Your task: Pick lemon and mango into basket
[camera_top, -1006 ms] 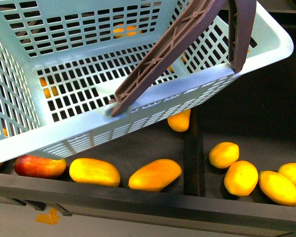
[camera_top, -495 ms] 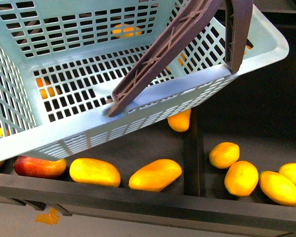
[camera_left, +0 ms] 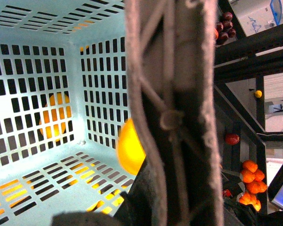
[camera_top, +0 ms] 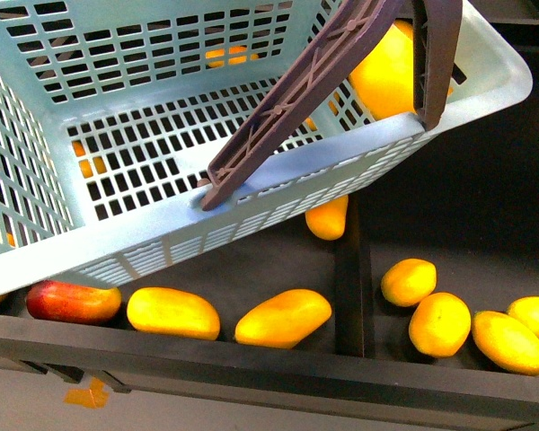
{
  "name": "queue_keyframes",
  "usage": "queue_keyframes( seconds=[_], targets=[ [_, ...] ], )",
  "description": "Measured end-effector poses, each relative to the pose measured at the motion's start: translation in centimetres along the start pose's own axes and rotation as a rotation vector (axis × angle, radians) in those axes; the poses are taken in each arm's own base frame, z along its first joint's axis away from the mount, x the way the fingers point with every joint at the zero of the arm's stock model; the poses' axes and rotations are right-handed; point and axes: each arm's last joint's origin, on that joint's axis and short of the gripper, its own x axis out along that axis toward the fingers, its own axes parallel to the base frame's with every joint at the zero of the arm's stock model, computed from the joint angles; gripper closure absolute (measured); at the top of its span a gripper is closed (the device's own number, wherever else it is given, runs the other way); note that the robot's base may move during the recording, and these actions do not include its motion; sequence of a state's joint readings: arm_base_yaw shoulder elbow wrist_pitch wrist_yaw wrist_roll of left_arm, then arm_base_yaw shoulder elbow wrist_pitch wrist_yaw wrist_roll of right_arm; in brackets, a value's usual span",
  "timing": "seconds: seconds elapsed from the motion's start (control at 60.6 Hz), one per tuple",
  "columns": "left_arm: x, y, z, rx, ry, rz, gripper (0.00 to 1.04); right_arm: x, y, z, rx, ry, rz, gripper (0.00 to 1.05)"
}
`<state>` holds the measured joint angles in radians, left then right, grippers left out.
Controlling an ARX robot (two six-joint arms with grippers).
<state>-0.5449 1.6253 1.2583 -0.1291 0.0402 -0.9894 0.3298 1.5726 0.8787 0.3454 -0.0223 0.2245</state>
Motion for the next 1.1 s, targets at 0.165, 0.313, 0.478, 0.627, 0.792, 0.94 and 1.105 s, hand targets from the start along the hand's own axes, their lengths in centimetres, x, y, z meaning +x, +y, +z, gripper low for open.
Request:
queue_keyframes(
  seconds=[0.165, 0.313, 0.478, 0.627, 0.792, 0.94, 1.105],
  targets=[
    [0.0, 0.0, 0.0, 0.002, 0.002, 0.000, 1.00, -2.2, -2.4, 0.4, 0.060, -0.091, -0.137, 0.09],
    [0.0, 0.1, 0.1, 0.001, -0.008, 0.007, 1.00, -4.5, -4.8, 1.2, 0.029, -0.281, -0.304, 0.16],
    [0.0, 0.0, 0.0, 0.001, 0.005, -0.003, 1.00, -7.3, -5.5, -2.0, -0.121, -0.382, -0.290, 0.45],
    [0.0, 0.0, 0.0, -0.001, 0.003, -0.001, 1.00, -9.6, -6.1, -4.0, -0.146, -0.381, -0.298, 0.70],
    [0.0, 0.0, 0.0, 0.000, -0.003, 0.003, 1.00, -11.5, -6.5, -6.0, -0.155, -0.371, -0.309, 0.96],
    [0.0, 0.0, 0.0, 0.000, -0.002, 0.003, 1.00, -13.0, -6.6, -7.3, -0.162, -0.374, -0.303, 1.03],
    [0.0, 0.0, 0.0, 0.000, 0.001, 0.000, 1.00, -14.7, -7.4, -8.4, -0.161, -0.372, -0.309, 1.03]
  ],
)
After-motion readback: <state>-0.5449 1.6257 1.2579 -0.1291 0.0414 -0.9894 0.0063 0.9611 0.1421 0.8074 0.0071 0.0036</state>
